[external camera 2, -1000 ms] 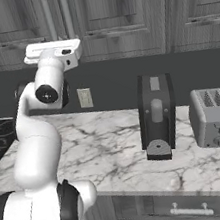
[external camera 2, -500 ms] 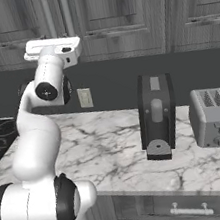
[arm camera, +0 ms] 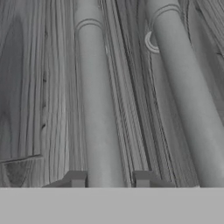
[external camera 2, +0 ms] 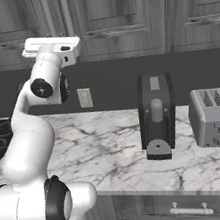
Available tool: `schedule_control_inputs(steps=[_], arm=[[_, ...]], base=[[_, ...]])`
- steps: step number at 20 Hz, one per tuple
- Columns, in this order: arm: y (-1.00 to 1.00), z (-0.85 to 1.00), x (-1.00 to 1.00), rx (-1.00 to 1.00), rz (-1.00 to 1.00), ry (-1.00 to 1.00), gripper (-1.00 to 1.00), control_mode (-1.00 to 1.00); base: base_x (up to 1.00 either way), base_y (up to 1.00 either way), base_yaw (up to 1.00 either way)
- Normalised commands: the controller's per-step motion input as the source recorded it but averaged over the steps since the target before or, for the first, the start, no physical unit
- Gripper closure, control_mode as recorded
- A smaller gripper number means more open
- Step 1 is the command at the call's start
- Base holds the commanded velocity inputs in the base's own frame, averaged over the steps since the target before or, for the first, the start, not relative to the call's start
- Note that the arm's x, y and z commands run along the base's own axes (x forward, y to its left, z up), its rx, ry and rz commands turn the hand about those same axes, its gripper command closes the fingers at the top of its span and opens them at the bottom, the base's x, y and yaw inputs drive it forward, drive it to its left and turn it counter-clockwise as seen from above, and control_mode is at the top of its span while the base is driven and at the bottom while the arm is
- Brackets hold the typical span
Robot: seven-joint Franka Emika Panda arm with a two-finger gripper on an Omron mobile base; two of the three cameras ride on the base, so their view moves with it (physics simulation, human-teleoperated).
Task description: Pick the sponge and dish brush from the cabinet and place them on the counter.
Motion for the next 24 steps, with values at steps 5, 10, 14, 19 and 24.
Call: schedule_control_inputs(steps=[5,10,14,19,24], arm=[[0.00,0.00,0.00,0.00,0.00,0.00,1.00,-1.00],[0.00,0.00,0.00,0.00,0.00,0.00,1.00,-1.00],[0.00,0.16,0.00,0.00,-0.02,0.00,1.00,-1.00],[-0.01,0.35,-0.13,0.00,-0.04,0.03,1.00,-1.00],[-0.10,0.42,-0.29,0.02,-0.05,0.12,1.00,-1.00]], base=[[0.00,0.00,0.00],[0.00,0.00,0.00],[0.00,0.00,0.00],[0.00,0.00,0.00],[0.00,0.00,0.00]])
